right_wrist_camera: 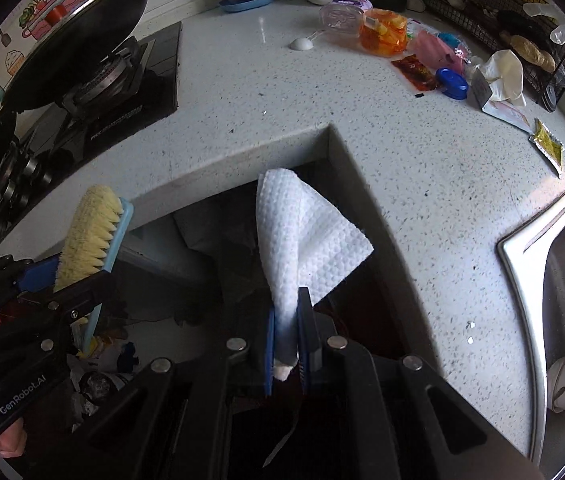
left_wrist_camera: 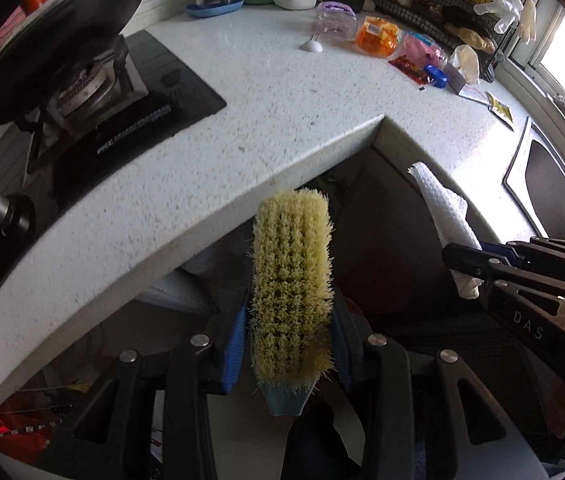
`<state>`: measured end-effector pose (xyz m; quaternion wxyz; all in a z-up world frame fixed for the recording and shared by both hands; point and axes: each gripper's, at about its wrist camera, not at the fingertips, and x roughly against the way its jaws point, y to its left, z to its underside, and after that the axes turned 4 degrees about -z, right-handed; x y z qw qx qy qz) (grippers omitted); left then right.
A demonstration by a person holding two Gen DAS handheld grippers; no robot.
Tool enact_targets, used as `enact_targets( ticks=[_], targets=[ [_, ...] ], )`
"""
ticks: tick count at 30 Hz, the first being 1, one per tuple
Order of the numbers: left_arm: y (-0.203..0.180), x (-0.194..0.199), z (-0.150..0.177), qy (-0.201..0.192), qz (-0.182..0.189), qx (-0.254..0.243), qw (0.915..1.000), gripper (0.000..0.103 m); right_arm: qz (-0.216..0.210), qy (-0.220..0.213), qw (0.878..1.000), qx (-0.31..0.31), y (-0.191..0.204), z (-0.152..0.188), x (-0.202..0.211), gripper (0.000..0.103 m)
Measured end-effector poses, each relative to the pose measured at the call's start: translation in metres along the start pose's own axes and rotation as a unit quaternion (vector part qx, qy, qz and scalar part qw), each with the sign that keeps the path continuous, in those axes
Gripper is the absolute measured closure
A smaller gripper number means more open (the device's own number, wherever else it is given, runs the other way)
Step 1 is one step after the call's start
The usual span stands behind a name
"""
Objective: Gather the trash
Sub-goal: 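Carry the wet wipe down to the red bin with the right tool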
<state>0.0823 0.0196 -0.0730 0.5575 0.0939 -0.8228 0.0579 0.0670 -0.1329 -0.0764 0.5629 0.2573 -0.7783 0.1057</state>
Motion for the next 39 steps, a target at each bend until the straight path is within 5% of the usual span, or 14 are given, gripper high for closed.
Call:
enact_targets(
  ticks=[13, 34, 36, 38, 39],
  targets=[
    [0.009, -0.129, 0.077, 0.083, -0.056, -0.008, 0.9949, 0.067, -0.009, 0.114, 0.993, 0.002, 0.000, 0.078, -0.150, 0.094],
    [-0.021, -0.404, 0.146, 0.132, -0.029, -0.011, 0.9908, 0.067, 0.025, 0.195, 0.980, -0.017, -0.067, 0.149, -0.419, 0.093],
    [-0.022, -0.417, 0.152, 0.139, -0.019, -0.011, 0.9900, 0.067, 0.028, 0.199, 0.979, -0.025, -0.071, 0.158, -0.429, 0.083],
    [-0.024, -0.423, 0.158, 0.142, -0.020, -0.021, 0.9894, 0.067, 0.026, 0.196, 0.980, -0.027, -0.076, 0.167, -0.433, 0.035],
    [-0.025, -0.425, 0.161, 0.143, -0.018, -0.024, 0.9893, 0.067, 0.026, 0.195, 0.980, -0.027, -0.077, 0.170, -0.435, 0.026]
  ],
)
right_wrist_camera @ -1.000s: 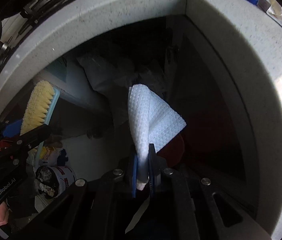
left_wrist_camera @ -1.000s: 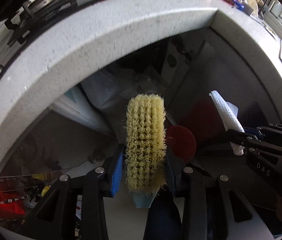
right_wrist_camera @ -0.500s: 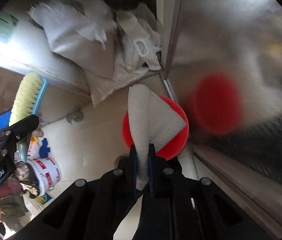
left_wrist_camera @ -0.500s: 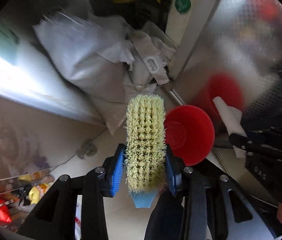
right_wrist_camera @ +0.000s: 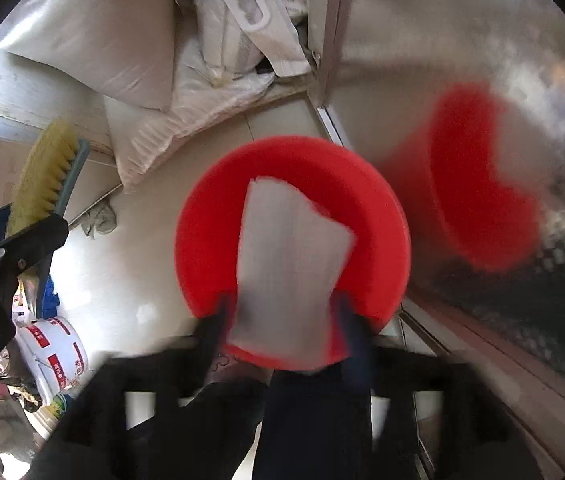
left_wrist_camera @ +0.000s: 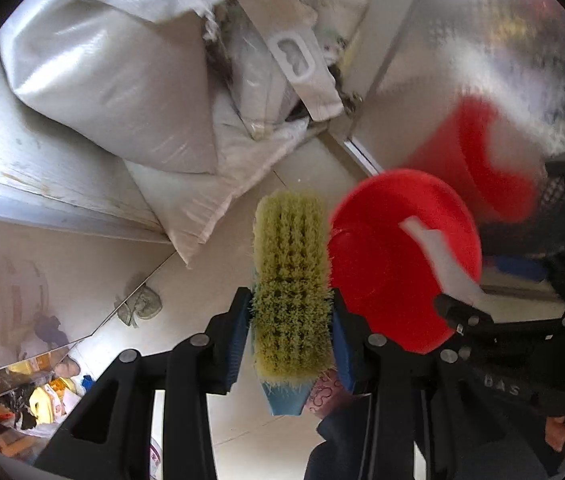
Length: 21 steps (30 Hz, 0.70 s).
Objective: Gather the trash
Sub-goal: 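Carry the wet wipe down to the red bin with the right tool, then open the right tool to drop the wet wipe into the red bin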
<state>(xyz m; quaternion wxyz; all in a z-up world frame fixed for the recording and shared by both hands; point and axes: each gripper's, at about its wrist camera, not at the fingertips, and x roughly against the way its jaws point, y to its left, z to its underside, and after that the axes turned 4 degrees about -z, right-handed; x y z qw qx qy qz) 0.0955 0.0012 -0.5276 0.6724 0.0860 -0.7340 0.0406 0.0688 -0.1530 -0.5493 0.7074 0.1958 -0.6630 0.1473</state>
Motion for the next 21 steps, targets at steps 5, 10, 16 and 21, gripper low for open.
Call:
enact_targets(
  ticks=[5, 10, 16, 21],
  targets=[
    [-0.007, 0.006, 0.004, -0.003, 0.006, -0.017, 0.9998, 0.067, -0.005, -0.007, 1.000, -0.004, -0.006, 0.013, 0.006, 0.016],
    [-0.015, 0.018, 0.002, -0.004, 0.033, -0.032, 0.9989, 0.067, 0.011, -0.028, 0.999, -0.026, -0.014, 0.019, 0.019, 0.007],
    [-0.026, 0.013, -0.005, -0.003, 0.086, -0.049, 0.9951, 0.067, 0.028, -0.069, 0.996, -0.056, -0.023, 0.018, 0.029, 0.003],
    [-0.039, -0.010, -0.006, 0.013, 0.101, -0.075, 0.9920, 0.067, 0.033, -0.052, 0.996, -0.069, -0.034, 0.019, 0.013, 0.003]
  ],
)
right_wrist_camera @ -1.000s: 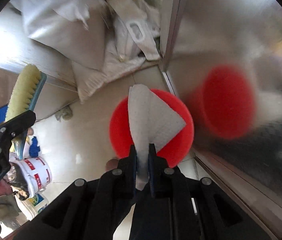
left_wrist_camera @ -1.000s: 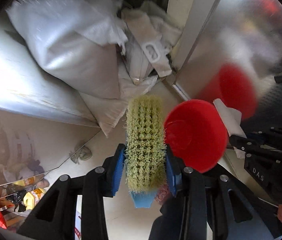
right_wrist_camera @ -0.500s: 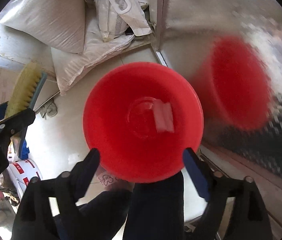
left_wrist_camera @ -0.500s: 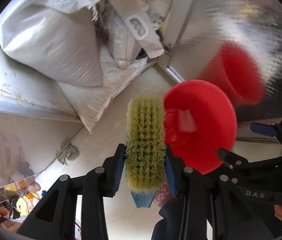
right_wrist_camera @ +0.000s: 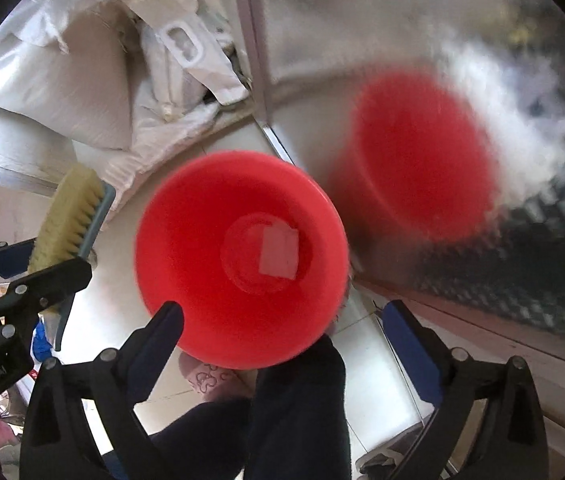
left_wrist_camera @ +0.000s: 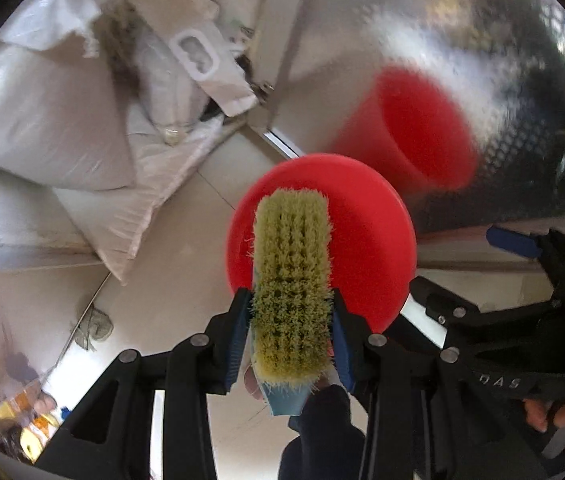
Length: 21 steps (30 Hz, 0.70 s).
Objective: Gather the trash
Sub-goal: 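Open the right tool to drop the wet wipe into the red bin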
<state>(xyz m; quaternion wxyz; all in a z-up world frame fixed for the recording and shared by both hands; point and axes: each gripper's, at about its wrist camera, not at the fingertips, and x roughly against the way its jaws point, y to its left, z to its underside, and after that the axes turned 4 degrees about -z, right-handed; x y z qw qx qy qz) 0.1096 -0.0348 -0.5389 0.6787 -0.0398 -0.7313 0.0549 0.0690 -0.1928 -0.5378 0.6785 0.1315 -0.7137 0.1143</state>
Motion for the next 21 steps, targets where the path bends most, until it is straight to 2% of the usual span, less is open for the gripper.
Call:
enact_targets(
  ticks=[3, 7, 12, 16, 21],
  targets=[
    [-0.006, -0.009, -0.002, 0.005, 0.015, -0.010, 0.9998, 0.067, 0.011, -0.002, 1.000, -0.004, -0.006, 0.003, -0.005, 0.003],
    [-0.011, -0.018, -0.004, 0.007, 0.008, -0.025, 0.9996, 0.067, 0.019, 0.001, 1.000, -0.012, -0.015, 0.006, -0.006, 0.003],
    [-0.007, -0.026, -0.007, 0.018, 0.003, -0.009, 0.9998, 0.065, 0.014, 0.006, 1.000, -0.013, -0.018, 0.007, -0.003, 0.003],
    [-0.003, -0.025, -0.003, 0.001, -0.027, -0.013, 0.9995, 0.064, 0.016, -0.002, 1.000, -0.003, -0.020, 0.006, -0.003, 0.003],
    [0.009, -0.024, 0.001, -0.003, -0.024, 0.002, 0.9997, 0.048, 0.009, -0.008, 1.000, 0.019, -0.014, 0.005, -0.003, 0.003]
  ],
)
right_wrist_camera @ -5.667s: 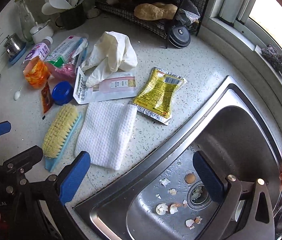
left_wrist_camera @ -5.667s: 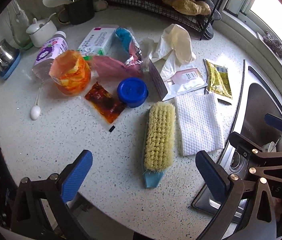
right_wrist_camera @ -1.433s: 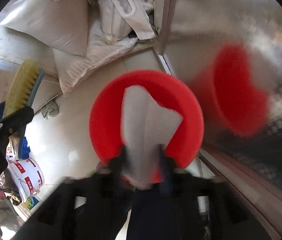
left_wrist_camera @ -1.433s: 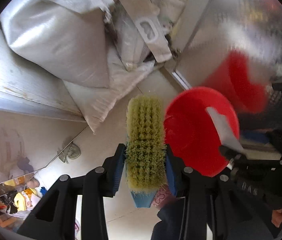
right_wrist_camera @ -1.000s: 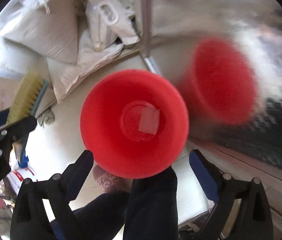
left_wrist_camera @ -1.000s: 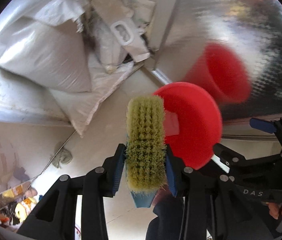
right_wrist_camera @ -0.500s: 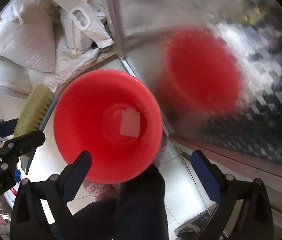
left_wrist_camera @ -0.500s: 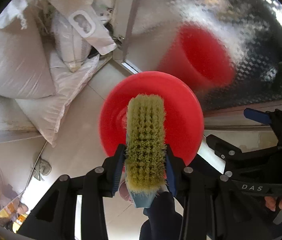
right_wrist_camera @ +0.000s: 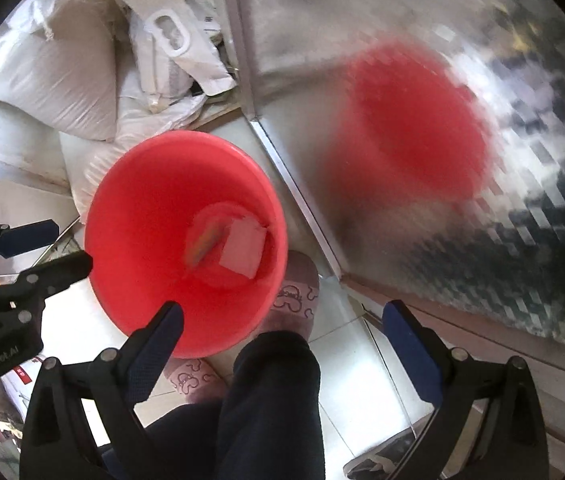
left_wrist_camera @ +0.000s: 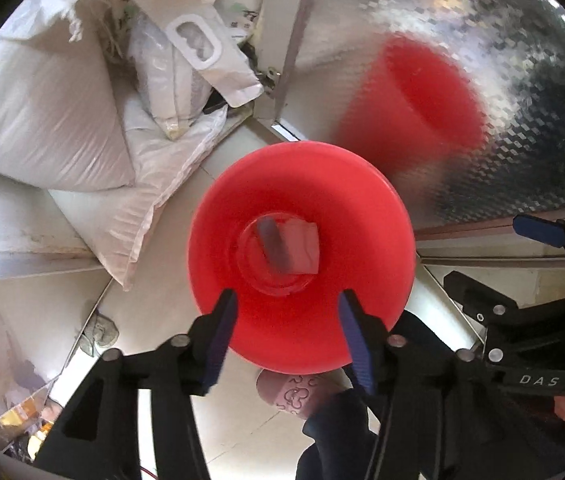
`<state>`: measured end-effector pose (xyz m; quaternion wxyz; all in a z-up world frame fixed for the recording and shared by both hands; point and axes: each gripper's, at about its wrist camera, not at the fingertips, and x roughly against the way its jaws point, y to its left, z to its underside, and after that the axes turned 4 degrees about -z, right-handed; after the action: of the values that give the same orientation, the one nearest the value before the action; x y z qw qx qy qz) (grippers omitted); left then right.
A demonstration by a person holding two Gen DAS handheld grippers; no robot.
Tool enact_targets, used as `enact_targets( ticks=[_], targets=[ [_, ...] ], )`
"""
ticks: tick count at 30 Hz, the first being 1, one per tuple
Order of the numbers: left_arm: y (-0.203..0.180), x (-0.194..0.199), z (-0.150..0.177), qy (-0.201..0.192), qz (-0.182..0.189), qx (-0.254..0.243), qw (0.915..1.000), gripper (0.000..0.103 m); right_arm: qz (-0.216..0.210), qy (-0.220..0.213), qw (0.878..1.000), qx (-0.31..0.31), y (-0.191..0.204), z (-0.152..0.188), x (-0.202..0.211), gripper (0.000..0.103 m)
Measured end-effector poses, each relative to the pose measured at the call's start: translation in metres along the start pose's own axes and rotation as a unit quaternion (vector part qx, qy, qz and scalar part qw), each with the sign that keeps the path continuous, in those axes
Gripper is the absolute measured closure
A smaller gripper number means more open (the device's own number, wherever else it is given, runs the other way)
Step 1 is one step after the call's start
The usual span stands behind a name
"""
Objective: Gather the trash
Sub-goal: 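Open the right tool to drop the wet wipe into the red bin, then raise both tools back up to the counter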
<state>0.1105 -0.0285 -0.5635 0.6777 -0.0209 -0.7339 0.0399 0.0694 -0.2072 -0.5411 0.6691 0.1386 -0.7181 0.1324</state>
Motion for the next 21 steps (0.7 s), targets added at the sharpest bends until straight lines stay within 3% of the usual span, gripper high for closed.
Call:
enact_targets(
  ticks=[2, 4, 8, 11, 21],
  targets=[
    [0.004, 0.004, 0.003, -0.005, -0.004, 0.007, 1.0000, 0.035, -0.003, -0.003, 1.000, 0.009, 0.003, -0.001, 0.001, 0.003],
    [0.008, 0.012, 0.006, -0.007, -0.003, 0.018, 0.9998, 0.033, -0.006, -0.007, 1.000, 0.016, 0.009, -0.003, 0.006, 0.003],
    [0.016, 0.034, 0.011, -0.002, 0.006, 0.039, 0.9992, 0.033, -0.008, -0.017, 0.999, 0.035, 0.019, -0.006, 0.022, 0.003],
    [0.020, 0.061, 0.016, -0.012, -0.008, 0.045, 0.9989, 0.033, -0.013, -0.021, 0.998, 0.052, 0.028, -0.008, 0.039, 0.003],
    [0.035, 0.178, 0.036, -0.042, -0.034, 0.089, 0.9946, 0.030, -0.029, -0.049, 0.994, 0.093, 0.056, -0.003, 0.129, 0.003]
  ],
)
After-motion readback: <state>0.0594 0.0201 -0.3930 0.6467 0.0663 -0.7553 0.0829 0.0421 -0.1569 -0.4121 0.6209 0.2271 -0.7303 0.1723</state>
